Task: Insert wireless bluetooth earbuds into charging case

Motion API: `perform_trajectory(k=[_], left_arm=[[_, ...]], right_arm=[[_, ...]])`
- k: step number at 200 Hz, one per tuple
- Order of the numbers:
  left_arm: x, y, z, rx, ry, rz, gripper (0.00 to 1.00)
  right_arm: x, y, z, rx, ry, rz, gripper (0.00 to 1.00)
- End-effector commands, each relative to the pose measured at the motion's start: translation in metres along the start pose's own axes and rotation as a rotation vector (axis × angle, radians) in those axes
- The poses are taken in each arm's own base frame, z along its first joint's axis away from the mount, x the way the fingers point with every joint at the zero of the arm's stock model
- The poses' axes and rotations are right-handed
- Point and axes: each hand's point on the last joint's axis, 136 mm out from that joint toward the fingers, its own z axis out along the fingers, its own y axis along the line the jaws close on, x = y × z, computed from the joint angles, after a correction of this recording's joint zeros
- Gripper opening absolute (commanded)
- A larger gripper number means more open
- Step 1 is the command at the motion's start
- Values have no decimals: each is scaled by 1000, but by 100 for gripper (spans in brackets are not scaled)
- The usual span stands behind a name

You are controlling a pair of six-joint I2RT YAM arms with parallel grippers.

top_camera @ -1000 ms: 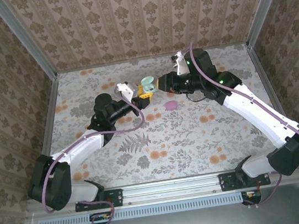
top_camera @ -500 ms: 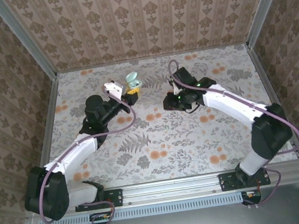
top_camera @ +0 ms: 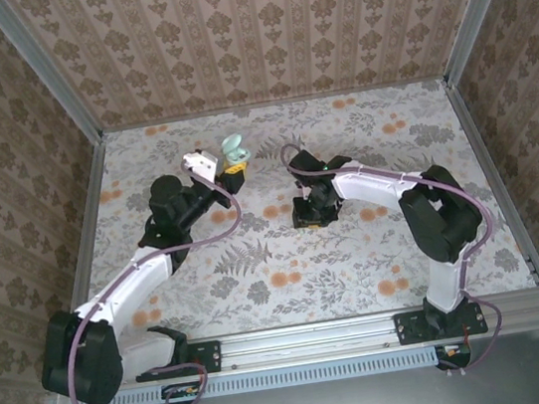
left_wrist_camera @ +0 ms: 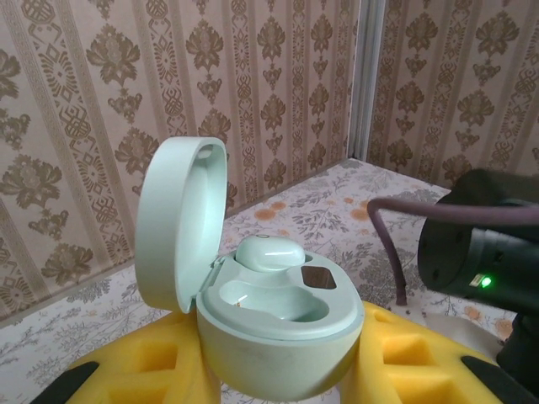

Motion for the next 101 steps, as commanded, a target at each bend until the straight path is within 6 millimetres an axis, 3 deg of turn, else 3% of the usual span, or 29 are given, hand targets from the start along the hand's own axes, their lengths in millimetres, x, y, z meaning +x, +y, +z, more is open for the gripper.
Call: perform_trajectory(k=[1,101], left_arm=[[-4,0,-5,1,-12,14,30],[-5,-1,-1,15,-9,9,30]], right_arm=[[9,-9,14,30,49,20,31],[6,-2,33,-17,69,30,30]])
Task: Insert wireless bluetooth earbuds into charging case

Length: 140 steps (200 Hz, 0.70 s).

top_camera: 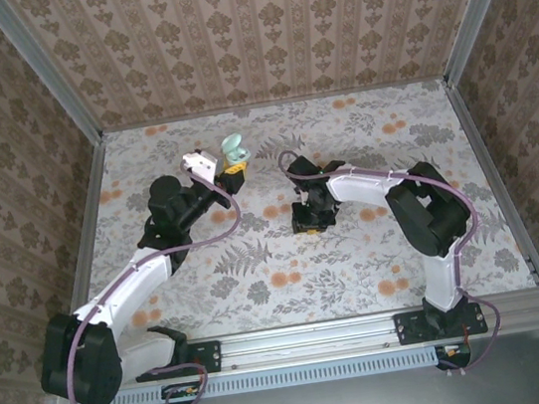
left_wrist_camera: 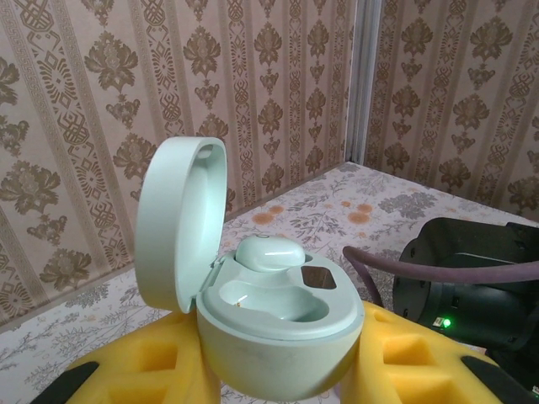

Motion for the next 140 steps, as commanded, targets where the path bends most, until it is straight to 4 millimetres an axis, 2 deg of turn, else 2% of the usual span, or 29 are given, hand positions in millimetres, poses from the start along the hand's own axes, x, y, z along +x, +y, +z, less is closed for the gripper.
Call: perform_trajectory(k=[1,104,140], left_arm=[[-4,0,-1,11,-6,8,30],[-5,-1,3,28,1,-4,30],[-6,-1,5,32,-1,-8,30]], right_arm=[[3,0,8,-8,28,20,30],[-4,1,20,4,30,30,26],[-7,3,15,1,12,25,23]])
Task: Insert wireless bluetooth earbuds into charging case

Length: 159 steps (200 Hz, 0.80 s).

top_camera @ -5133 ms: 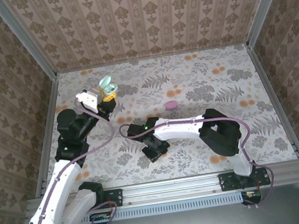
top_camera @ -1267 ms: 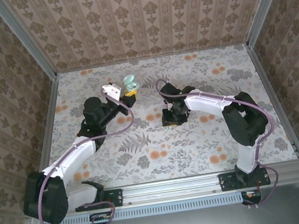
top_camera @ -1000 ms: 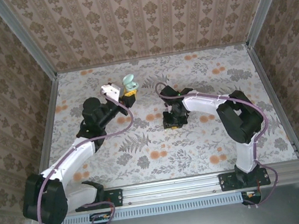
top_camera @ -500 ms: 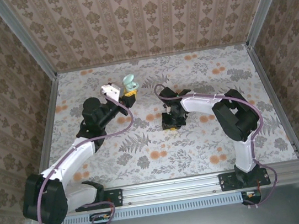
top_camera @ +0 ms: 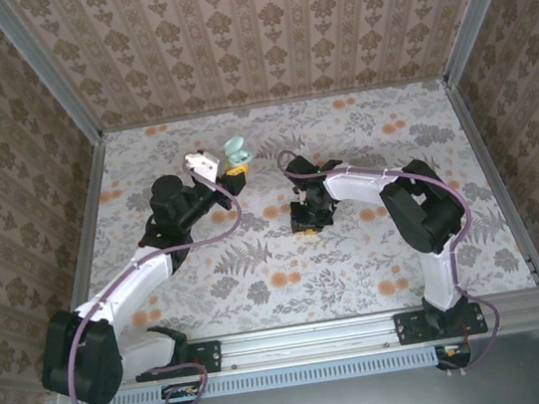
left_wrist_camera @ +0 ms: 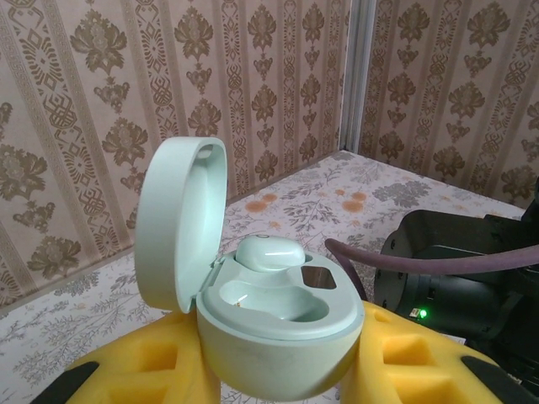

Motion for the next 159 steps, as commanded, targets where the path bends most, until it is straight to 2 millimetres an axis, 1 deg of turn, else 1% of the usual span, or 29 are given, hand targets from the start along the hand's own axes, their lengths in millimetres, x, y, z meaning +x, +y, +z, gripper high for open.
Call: perform_trajectory(k=[1,48,60,75,97,125,159], left_arm=[[-16,0,2,16,-34,6,30],[-13,-1,6,33,-24,-3,30],[-13,-1,7,37,-22,-4,30],[-11,-3,9,48,-19,-6,30],[-8,-6,12,63,-12,-8,30],[-4,-11,17,101,-2,-8,30],[0,-33,26,225,-2,4,30]], right_arm=[[-4,-2,8,14,-8,6,23],[-11,3,-15,9,-74,-14,22],[-12,5,-24,2,-94,-17,21],[-13,8,-39,-10,-129,-30,21],[-16,14,-71,-34,-203,-49,21],[-20,25,-122,-85,-317,-80,21],[-21,45,-191,-150,-452,-140,22]])
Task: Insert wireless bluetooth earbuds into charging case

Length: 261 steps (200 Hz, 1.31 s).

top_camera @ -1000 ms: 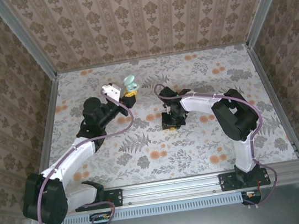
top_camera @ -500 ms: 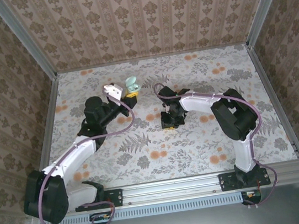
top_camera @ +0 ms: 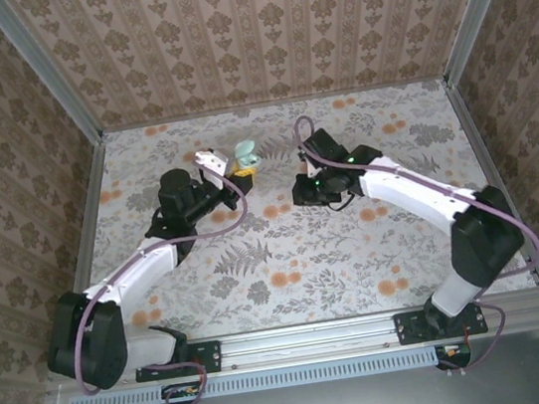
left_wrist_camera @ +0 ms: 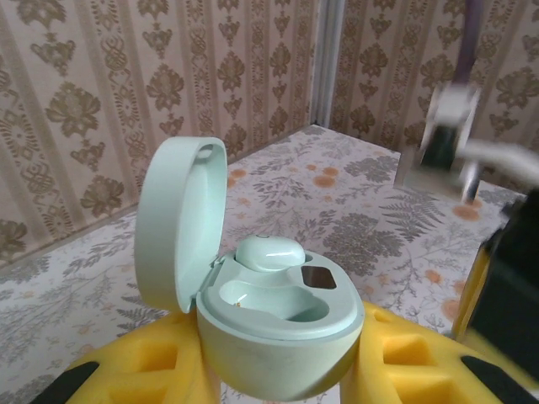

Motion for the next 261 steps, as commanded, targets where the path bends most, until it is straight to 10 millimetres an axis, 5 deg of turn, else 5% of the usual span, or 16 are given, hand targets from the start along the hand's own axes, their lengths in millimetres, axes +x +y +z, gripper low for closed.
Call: perform_trajectory(k=[1,34,63,168,261], left_arm=[[-22,-22,8,126,-60,42,30],[-20,-47,18,260,-57,63,30],[-21,-57,23,307,-57,84,30],[-22,-69,24,367,-45,102,30],[-25,-71,22,368,-50,107,30]], right_arm=[[-19,12,-42,-12,-92,-48,22],[-39,41,-87,-102,-187,-95,22],[-47,57,-103,-142,-215,-125,22],[-50,86,-93,-194,-183,-186,22],[-41,88,-78,-186,-107,-199,22]])
